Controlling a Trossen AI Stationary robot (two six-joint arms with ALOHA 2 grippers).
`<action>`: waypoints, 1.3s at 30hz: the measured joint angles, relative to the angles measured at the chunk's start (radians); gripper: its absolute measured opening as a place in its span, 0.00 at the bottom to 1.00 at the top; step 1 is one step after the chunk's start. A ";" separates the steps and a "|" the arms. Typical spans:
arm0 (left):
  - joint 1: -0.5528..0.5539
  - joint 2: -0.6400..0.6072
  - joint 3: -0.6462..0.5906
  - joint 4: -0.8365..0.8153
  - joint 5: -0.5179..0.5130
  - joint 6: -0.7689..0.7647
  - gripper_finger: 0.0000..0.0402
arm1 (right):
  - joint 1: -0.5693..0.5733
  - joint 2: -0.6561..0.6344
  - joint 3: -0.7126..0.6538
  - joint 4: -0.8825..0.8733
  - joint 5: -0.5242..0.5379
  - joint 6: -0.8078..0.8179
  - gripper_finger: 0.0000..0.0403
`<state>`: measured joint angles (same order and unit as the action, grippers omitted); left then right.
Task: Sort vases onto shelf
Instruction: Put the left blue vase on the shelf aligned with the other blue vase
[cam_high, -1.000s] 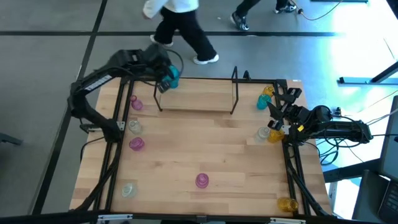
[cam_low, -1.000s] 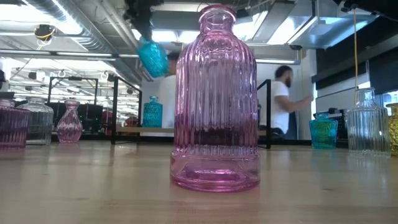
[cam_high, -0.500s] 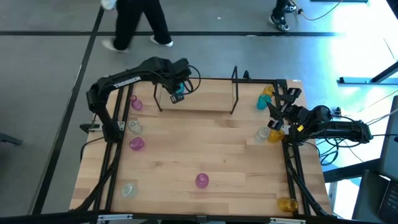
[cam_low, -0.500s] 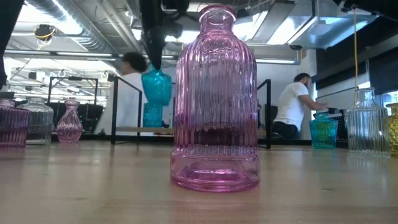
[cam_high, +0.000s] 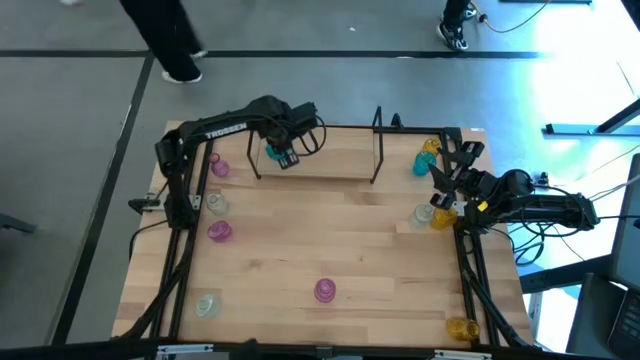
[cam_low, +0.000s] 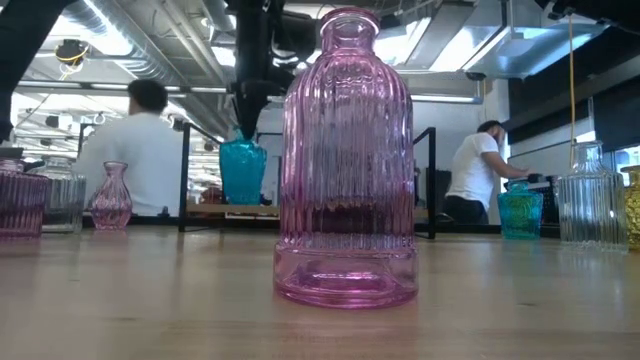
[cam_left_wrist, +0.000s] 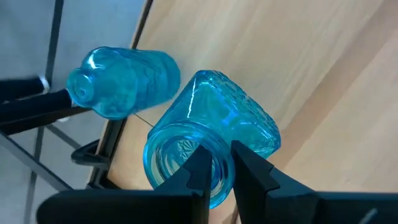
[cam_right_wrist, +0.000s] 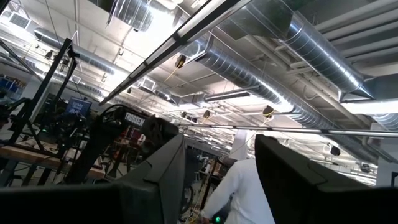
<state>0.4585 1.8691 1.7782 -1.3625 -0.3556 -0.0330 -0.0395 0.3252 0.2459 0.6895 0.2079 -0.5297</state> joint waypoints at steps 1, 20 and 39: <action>0.004 0.001 0.000 0.002 -0.007 0.000 0.10 | 0.000 0.000 0.000 -0.001 0.000 0.000 0.45; 0.056 0.000 0.000 -0.017 -0.027 -0.098 0.10 | 0.000 0.000 0.000 -0.001 0.000 0.000 0.45; 0.057 -0.002 -0.068 0.042 -0.033 -0.072 0.10 | 0.000 0.000 0.000 0.000 0.000 0.000 0.45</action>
<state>0.5152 1.8671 1.7107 -1.3206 -0.3881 -0.1047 -0.0395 0.3252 0.2459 0.6891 0.2077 -0.5297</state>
